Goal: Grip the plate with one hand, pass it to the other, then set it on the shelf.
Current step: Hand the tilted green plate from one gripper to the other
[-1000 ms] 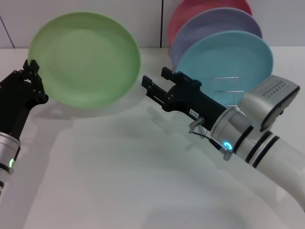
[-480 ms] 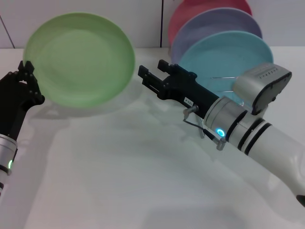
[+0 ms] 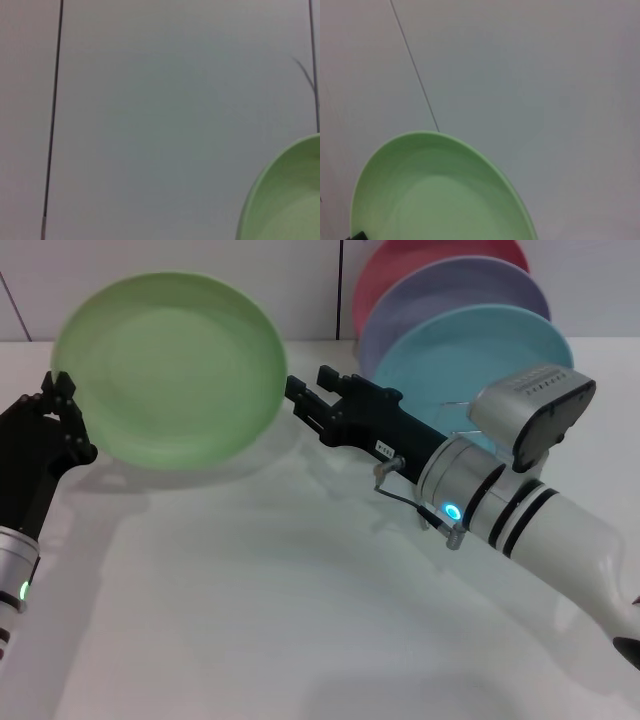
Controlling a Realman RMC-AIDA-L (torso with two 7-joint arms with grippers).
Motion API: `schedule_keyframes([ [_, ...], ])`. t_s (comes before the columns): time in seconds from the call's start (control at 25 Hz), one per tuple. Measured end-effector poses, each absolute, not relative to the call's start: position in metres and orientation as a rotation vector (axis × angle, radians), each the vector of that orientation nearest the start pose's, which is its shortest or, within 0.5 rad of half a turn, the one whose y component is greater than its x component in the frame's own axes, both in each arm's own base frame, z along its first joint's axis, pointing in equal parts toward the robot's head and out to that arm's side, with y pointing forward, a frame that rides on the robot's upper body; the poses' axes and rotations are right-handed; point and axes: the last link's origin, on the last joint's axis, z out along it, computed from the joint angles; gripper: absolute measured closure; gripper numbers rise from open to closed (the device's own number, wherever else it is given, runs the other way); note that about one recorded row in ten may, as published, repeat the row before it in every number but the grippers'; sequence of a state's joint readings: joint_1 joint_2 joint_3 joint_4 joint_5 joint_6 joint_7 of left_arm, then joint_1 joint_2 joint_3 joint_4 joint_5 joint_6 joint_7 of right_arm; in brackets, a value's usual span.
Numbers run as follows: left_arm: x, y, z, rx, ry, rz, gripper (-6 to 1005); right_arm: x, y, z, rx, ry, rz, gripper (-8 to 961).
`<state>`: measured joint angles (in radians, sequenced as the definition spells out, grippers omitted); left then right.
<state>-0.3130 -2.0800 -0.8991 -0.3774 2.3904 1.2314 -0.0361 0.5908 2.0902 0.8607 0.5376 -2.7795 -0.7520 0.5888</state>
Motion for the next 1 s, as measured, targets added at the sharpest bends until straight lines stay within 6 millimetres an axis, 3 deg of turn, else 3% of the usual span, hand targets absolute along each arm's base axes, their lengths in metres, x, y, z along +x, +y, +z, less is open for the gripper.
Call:
schedule_keyframes([
  [0.52, -0.2925, 0.3083, -0.0272, -1.596, -0.393, -0.791, 919, 0.1742, 0.3683, -0.1140, -2.171, 0.767, 0.970, 475],
  [1.0, -0.2947, 0.3070, -0.0257, -1.576, -0.404, -0.785, 917, 0.1733, 0.3682, -0.1147, -2.173, 0.768, 0.971, 557],
])
